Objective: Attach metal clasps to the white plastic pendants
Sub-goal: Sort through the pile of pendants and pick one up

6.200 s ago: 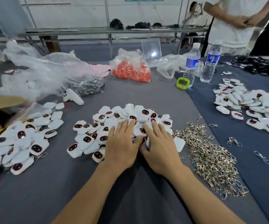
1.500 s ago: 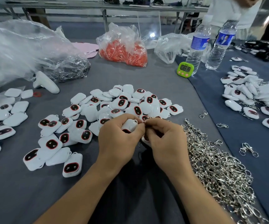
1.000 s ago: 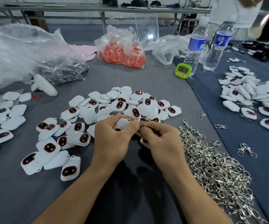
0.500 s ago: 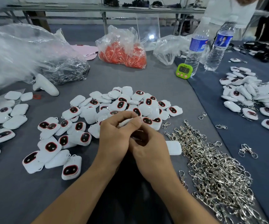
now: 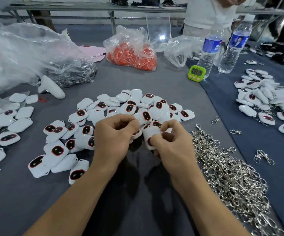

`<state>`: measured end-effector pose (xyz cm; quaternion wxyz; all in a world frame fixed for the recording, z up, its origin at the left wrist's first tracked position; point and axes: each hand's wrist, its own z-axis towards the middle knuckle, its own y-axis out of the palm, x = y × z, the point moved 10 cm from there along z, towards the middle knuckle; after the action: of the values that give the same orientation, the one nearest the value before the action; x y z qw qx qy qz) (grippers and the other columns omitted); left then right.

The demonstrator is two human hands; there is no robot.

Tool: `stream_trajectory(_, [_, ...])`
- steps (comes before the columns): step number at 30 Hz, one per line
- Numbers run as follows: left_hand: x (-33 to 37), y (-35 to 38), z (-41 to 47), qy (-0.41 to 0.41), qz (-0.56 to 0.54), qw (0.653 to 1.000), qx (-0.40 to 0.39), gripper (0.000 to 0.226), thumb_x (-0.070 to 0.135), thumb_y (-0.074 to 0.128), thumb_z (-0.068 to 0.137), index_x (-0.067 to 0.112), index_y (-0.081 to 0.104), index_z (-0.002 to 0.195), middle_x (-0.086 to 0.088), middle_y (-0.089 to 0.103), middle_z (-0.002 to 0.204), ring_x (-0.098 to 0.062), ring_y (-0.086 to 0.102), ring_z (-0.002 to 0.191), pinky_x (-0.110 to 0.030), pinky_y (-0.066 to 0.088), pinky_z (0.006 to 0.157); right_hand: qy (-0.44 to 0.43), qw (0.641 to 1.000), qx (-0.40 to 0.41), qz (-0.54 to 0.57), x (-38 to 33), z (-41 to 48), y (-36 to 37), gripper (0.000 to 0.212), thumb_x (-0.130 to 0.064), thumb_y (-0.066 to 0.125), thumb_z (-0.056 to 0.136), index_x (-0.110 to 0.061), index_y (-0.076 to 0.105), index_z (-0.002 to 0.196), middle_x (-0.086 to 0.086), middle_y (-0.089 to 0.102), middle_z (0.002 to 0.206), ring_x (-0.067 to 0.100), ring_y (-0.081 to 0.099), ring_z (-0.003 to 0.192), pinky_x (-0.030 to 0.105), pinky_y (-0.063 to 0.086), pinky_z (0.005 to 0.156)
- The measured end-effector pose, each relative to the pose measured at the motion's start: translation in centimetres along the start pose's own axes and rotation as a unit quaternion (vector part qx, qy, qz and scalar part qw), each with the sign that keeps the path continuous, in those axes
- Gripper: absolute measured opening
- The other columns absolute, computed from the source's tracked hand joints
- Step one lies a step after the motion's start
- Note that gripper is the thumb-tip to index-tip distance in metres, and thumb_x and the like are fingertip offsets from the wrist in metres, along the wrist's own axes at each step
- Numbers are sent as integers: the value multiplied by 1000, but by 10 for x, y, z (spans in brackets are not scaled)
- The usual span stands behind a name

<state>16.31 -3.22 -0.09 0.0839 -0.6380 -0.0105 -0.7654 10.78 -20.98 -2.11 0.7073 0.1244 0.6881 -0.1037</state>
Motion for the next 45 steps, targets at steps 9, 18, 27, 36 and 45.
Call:
stream_trajectory(9, [-1, 14, -6, -27, -10, 997, -69, 17, 3, 84, 74, 20, 80, 74, 1, 77, 74, -10, 72, 69, -20, 57, 66, 83, 986, -73, 127, 6, 2, 2, 25, 5, 70, 87, -13, 53, 80, 15, 52, 77, 20, 48, 61, 23, 37, 50])
stream_trajectory(18, [10, 28, -11, 1, -36, 988, -150, 23, 3, 80, 77, 25, 83, 79, 0, 78, 79, -13, 75, 77, -20, 57, 69, -104, 991, -7, -81, -27, 4, -8, 17, -7, 80, 82, -22, 74, 78, 9, 71, 71, 36, 64, 67, 48, 58, 62])
stream_trajectory(27, [23, 27, -13, 111, 97, 976, -161, 19, 11, 82, 79, 29, 81, 85, 16, 76, 79, -3, 73, 75, -14, 55, 66, -157, 958, -6, -238, -31, 1, -6, 15, -14, 75, 88, -27, 71, 82, -3, 68, 68, 19, 68, 67, 44, 57, 66])
stream_trajectory(36, [22, 24, -12, 104, 84, 980, -146, 17, 9, 76, 80, 25, 79, 75, 7, 75, 73, -11, 71, 70, -28, 59, 68, -112, 970, -10, -215, -18, 7, -8, 14, -17, 78, 85, -29, 73, 80, -5, 70, 71, 18, 68, 70, 43, 59, 70])
stream_trajectory(45, [19, 27, -13, 114, 105, 974, -165, 13, 16, 79, 77, 28, 77, 76, 12, 74, 70, -5, 69, 64, -15, 52, 60, -121, 966, 1, -227, -19, 9, -11, 18, -15, 75, 84, -29, 70, 74, 0, 69, 69, 22, 64, 67, 39, 55, 65])
